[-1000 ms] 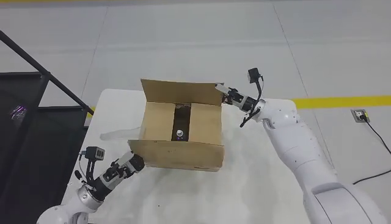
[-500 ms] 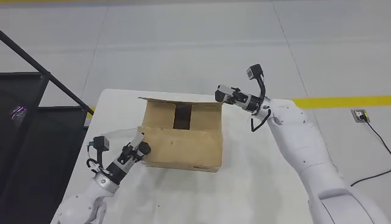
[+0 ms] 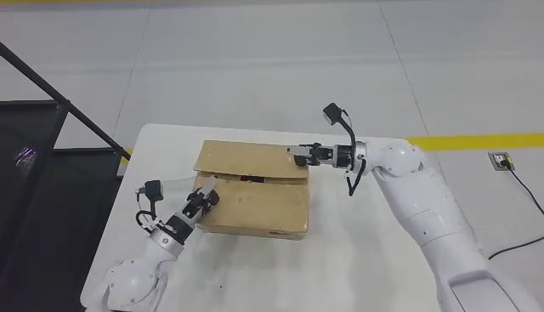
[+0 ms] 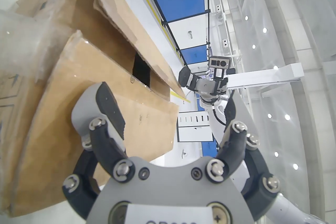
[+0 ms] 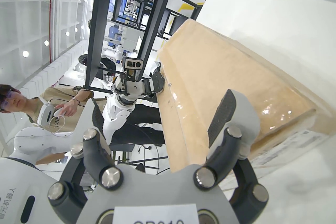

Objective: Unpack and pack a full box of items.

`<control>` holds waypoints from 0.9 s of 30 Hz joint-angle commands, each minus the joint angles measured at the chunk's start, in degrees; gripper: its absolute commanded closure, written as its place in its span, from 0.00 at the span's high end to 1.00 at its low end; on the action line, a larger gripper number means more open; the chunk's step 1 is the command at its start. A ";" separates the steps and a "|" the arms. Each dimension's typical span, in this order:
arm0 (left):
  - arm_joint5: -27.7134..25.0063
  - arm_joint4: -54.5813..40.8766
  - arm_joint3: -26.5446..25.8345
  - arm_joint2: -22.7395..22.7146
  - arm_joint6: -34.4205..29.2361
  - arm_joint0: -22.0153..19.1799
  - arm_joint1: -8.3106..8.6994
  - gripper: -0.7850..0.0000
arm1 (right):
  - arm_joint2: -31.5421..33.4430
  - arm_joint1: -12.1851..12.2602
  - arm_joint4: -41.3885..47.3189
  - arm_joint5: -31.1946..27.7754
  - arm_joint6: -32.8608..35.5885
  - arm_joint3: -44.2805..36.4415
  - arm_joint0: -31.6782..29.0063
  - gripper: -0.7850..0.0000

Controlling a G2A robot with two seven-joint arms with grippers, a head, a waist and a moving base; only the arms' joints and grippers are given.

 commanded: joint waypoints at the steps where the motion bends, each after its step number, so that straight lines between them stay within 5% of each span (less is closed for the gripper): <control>1: 0.07 0.77 0.39 0.79 1.25 -0.54 -0.17 1.00 | -0.47 -0.13 0.28 2.74 -0.10 -0.32 -0.44 1.00; 17: 0.15 5.77 3.26 4.28 9.32 -3.57 -1.30 1.00 | -1.57 -0.03 3.01 7.89 2.59 -6.15 -5.11 1.00; 27: -2.70 1.18 2.09 -2.04 15.28 -0.46 -1.34 1.00 | -0.68 1.14 0.25 9.81 0.42 -10.47 -8.18 1.00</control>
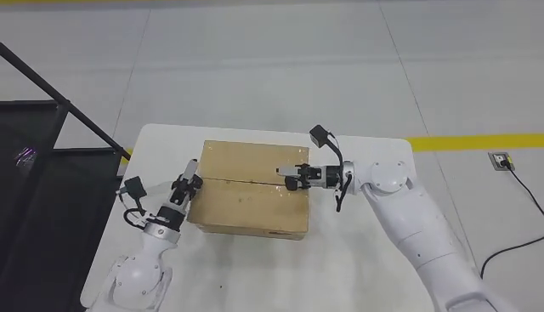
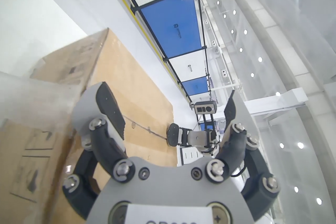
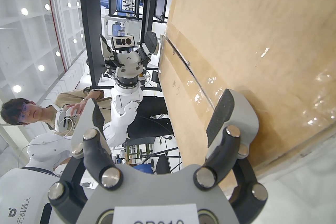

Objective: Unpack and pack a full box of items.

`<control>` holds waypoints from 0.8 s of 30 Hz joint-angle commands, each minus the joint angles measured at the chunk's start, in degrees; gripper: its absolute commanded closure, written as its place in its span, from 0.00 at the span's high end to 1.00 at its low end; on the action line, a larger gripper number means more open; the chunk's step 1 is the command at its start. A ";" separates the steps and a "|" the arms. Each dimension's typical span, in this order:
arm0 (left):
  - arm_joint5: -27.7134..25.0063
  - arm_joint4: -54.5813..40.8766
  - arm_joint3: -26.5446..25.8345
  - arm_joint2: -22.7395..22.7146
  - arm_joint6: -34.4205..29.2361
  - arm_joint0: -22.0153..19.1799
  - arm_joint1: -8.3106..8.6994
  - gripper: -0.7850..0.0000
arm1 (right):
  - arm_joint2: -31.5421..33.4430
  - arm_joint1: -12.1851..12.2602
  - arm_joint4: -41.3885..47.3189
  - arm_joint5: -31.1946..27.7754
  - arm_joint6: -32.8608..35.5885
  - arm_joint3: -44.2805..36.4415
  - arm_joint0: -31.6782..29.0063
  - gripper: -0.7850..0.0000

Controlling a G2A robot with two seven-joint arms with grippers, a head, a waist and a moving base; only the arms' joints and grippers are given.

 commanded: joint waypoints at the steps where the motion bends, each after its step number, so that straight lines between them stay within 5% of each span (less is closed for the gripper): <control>1: -0.88 -0.23 -0.59 -1.98 1.57 1.42 0.08 1.00 | 0.14 0.15 0.05 0.03 0.18 -0.57 -0.37 1.00; 9: -1.63 -0.60 -2.28 -11.02 8.79 7.66 0.36 1.00 | 0.28 0.29 -0.15 -0.06 0.07 -1.27 -0.59 1.00; 19: -1.63 -0.60 -2.28 -11.02 8.79 7.66 0.36 1.00 | 0.28 0.29 -0.15 -0.06 0.07 -1.27 -0.59 1.00; 24: 3.16 -2.95 3.49 -9.24 9.03 5.73 -0.13 1.00 | 0.09 0.66 -2.50 1.07 -2.66 -5.92 -2.94 1.00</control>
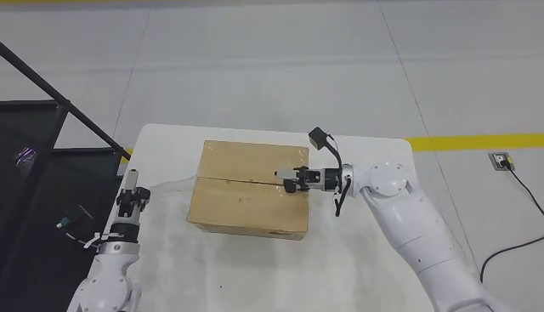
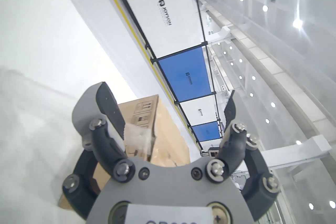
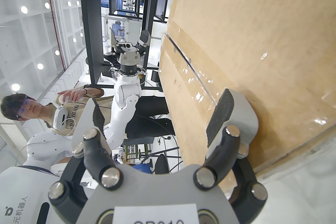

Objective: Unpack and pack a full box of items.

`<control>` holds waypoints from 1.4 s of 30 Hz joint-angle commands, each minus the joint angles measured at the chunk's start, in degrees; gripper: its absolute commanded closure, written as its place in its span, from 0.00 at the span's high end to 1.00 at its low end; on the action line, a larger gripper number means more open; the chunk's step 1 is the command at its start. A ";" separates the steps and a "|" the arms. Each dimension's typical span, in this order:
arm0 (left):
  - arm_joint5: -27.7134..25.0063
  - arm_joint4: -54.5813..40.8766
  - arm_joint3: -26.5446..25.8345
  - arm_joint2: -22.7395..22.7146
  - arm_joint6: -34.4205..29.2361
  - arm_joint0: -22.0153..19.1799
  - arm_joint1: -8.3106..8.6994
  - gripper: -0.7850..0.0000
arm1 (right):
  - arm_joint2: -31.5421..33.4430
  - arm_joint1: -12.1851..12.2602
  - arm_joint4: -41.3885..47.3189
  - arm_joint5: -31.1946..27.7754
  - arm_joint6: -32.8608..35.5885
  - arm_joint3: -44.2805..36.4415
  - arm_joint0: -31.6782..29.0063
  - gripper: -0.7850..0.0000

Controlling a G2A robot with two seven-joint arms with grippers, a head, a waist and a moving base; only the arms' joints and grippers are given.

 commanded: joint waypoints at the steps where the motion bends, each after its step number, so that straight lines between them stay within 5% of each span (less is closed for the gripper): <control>1: 1.74 -0.79 2.84 0.77 0.76 -1.11 -0.24 1.00 | 0.20 0.31 -1.02 0.74 -0.38 -2.07 -0.95 1.00; 17: 1.25 -8.15 19.46 7.37 -7.87 -11.56 -1.89 1.00 | 1.23 1.70 -2.76 3.50 -0.20 -7.95 -4.03 1.00; 28: -2.24 -13.83 28.33 10.57 -6.30 -19.48 -3.62 1.00 | 1.75 2.34 -2.74 4.35 -0.46 -9.69 -5.12 1.00; 33: -7.75 -15.34 26.91 9.19 -2.53 -19.26 -3.97 1.00 | 1.91 2.59 -2.69 4.68 -0.41 -9.88 -5.26 1.00; 42: -11.85 -8.00 15.12 5.84 2.70 -13.30 -3.63 1.00 | 2.21 2.96 -1.91 4.15 -0.02 -9.51 -5.18 1.00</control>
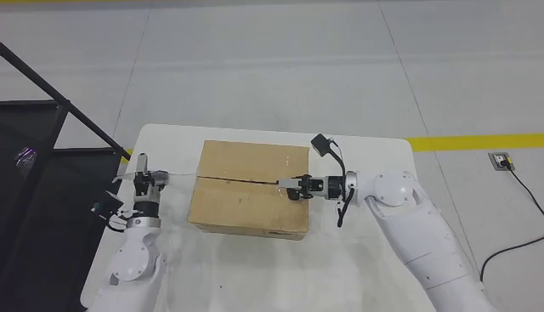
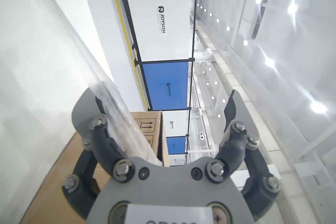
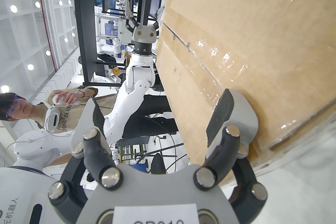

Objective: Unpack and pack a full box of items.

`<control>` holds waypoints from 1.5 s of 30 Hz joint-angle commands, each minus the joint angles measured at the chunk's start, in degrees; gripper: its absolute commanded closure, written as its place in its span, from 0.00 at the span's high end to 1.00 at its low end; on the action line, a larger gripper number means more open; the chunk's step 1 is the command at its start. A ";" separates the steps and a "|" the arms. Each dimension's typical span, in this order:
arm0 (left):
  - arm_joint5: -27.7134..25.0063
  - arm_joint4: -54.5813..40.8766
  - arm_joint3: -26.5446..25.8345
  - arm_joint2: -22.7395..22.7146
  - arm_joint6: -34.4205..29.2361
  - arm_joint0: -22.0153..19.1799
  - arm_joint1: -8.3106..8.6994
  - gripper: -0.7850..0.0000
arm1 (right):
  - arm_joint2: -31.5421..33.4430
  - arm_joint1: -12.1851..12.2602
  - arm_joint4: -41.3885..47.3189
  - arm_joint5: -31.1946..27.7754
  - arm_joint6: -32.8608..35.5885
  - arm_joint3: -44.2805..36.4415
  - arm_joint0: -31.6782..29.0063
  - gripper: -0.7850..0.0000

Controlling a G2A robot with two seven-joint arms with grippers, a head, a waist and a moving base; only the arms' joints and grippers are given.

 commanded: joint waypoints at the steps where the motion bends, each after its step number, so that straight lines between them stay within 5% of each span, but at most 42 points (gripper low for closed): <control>1: -0.06 2.23 -2.87 -0.50 0.67 1.25 0.07 1.00 | 0.00 0.05 0.28 -0.30 0.19 0.25 0.12 1.00; 28: 1.23 19.62 -19.69 1.63 2.25 6.85 -0.55 1.00 | 5.34 2.72 2.70 -4.38 -0.65 -5.61 -6.20 1.00; 45: 3.34 26.91 -17.58 9.82 3.42 3.87 -2.10 1.00 | 7.73 4.20 4.13 -6.64 -0.59 -6.95 -9.54 1.00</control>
